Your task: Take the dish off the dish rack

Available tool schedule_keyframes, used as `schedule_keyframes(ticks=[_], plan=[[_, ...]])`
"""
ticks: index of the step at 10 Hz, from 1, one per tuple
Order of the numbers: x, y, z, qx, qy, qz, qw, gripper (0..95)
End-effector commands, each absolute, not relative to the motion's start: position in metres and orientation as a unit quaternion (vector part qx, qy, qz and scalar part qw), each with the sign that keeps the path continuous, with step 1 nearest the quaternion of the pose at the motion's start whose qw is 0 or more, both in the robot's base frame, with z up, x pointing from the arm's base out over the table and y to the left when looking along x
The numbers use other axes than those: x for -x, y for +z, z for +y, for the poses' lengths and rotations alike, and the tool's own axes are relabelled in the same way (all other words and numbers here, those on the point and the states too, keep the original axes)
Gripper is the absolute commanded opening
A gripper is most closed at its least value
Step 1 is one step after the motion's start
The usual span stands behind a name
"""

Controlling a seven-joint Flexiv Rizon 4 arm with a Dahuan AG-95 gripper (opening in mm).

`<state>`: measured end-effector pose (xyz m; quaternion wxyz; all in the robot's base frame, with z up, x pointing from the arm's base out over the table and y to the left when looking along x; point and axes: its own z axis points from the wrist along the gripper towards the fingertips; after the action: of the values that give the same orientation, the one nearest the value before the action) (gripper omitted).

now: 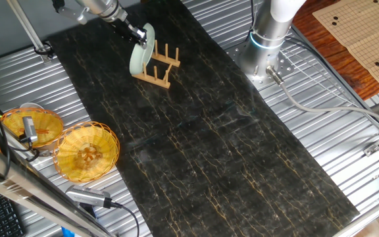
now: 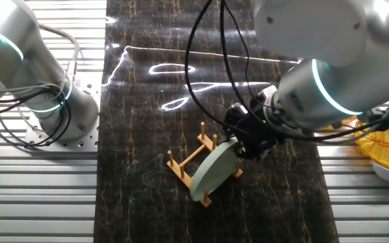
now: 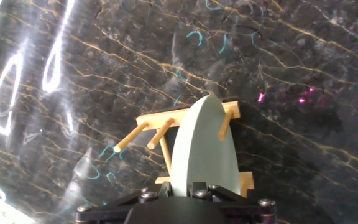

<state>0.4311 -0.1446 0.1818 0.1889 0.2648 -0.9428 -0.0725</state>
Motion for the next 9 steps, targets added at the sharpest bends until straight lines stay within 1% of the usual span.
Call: schedule_keyframes(ticks=[1, 5, 9], plan=[[-0.4323, 0.1813, -0.1448, -0.264, -0.082, -0.942, 0.191, 0.0], [-0.4337, 0.177, -0.1456, -0.263, -0.109, -0.939, 0.195, 0.0], [-0.4367, 0.178, -0.1465, -0.262, -0.113, -0.936, 0.204, 0.0]])
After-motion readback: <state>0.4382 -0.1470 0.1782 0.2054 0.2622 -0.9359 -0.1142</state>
